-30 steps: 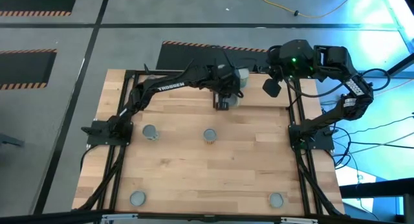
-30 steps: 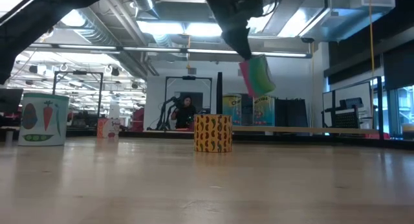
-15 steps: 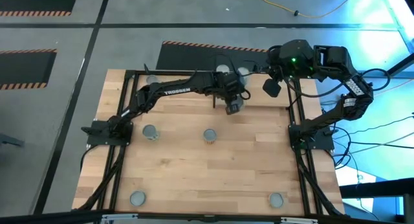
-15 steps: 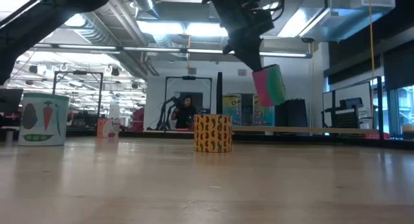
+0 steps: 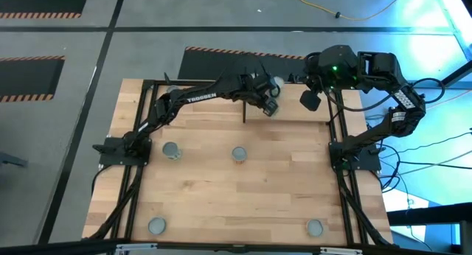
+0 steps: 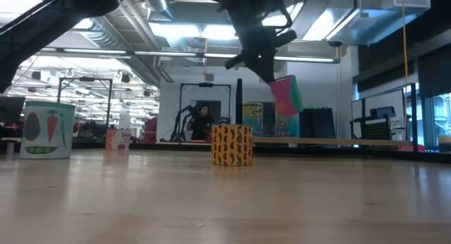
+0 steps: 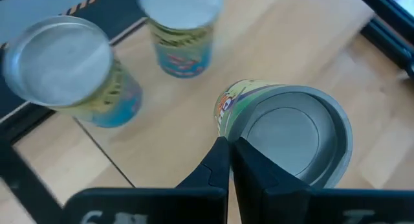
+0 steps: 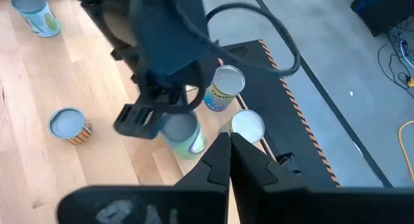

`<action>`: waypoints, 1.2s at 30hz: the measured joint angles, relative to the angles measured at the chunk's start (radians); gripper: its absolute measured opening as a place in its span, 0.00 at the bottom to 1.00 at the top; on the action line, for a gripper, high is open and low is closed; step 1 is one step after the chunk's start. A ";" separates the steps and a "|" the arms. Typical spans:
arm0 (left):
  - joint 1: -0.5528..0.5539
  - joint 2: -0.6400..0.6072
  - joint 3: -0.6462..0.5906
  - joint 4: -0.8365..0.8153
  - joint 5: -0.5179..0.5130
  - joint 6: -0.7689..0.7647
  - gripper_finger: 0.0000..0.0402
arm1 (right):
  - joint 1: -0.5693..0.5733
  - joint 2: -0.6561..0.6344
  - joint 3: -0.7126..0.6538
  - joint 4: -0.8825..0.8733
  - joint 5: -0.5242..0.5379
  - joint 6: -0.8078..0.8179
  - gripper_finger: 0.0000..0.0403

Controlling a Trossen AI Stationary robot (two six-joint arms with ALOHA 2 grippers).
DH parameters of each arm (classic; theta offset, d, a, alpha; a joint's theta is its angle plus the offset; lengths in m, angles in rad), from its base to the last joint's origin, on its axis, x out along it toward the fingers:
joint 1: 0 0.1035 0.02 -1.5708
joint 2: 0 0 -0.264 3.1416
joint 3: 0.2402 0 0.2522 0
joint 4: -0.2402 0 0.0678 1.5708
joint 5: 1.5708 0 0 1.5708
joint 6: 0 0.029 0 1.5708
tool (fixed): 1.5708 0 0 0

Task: Pick and place cans onto a shelf
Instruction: Put the canned chickens on the shelf

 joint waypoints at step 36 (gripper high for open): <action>0.058 0.036 0.000 -0.106 0.030 0.068 0.02 | 0.000 0.000 0.000 0.000 0.000 -0.050 0.02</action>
